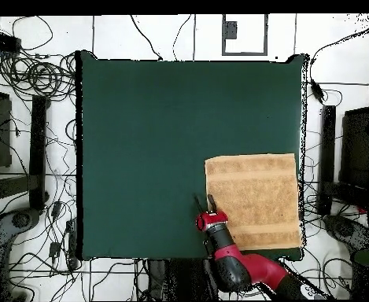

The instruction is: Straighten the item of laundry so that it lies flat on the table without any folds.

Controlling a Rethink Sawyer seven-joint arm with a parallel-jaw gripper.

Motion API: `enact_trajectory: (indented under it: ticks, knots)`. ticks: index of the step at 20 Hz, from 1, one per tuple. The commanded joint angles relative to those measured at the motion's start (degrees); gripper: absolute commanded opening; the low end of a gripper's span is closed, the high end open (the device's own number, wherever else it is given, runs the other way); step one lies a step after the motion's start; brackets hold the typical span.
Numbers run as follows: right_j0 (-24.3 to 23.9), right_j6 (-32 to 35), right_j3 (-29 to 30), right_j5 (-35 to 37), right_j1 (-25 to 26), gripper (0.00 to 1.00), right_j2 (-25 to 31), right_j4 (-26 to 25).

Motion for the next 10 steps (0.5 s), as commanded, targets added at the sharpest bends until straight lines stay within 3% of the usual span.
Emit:
enact_trajectory:
  ticks: [1, 6, 10]
  knots:
    - [-1.1, 15.3, -10.2, 19.9, 6.9, 1.0, 10.6, 0.6]
    - [-3.0, 11.3, -9.0, 22.5, 7.6, 1.0, 11.2, 3.8]
    - [-0.9, 10.7, -7.8, 21.2, 5.2, 1.0, 9.1, 7.2]
